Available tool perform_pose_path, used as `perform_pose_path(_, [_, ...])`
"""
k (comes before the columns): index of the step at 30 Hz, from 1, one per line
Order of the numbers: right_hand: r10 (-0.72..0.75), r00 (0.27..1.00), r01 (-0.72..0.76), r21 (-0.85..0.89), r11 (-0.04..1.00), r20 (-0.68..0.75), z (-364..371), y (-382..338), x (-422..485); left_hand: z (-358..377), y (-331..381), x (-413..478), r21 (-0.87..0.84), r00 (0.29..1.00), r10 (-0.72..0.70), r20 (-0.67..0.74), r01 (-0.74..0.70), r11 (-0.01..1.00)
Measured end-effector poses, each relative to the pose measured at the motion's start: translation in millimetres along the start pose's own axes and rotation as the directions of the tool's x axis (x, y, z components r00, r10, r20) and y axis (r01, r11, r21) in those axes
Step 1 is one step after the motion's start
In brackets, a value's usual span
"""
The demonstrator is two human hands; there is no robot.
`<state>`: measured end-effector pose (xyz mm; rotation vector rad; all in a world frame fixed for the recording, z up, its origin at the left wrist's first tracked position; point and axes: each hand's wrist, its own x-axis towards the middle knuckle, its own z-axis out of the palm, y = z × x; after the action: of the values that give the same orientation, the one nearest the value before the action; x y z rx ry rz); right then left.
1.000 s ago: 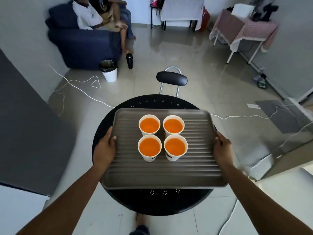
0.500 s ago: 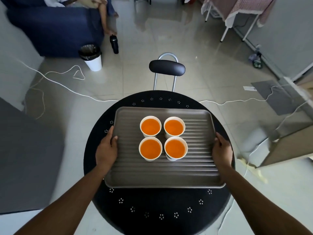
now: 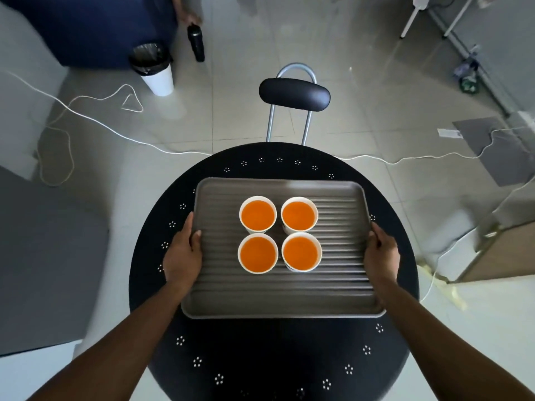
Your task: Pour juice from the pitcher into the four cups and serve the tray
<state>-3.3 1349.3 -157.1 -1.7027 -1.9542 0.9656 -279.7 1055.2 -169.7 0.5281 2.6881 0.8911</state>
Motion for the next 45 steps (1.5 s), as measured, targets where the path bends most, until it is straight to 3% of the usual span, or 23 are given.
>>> perform_pose_path(21, [0.014,0.998,-0.013,-0.017,1.0,0.053,25,1,8,13,-13,8,0.204,0.998,-0.037,-0.053,0.047,0.978])
perform_pose_path(28, [-0.039,0.996,0.058,-0.249,0.967,0.08,21,2,11,8,-7,9,0.285,0.999,-0.048,0.025,0.039,0.958])
perform_pose_path(33, [-0.005,0.992,0.045,-0.319,0.947,0.124,17,3,16,8,-3,5,0.362,0.994,-0.096,0.054,0.07,0.93])
perform_pose_path(41, [0.004,0.966,0.083,-0.323,0.943,0.258,8,0,19,-2,10,-6,0.232,0.966,-0.217,0.139,0.181,0.956])
perform_pose_path(45, [-0.006,0.966,0.095,-0.334,0.938,0.259,3,-3,8,-10,9,-28,0.183,0.974,-0.196,0.118,0.172,0.968])
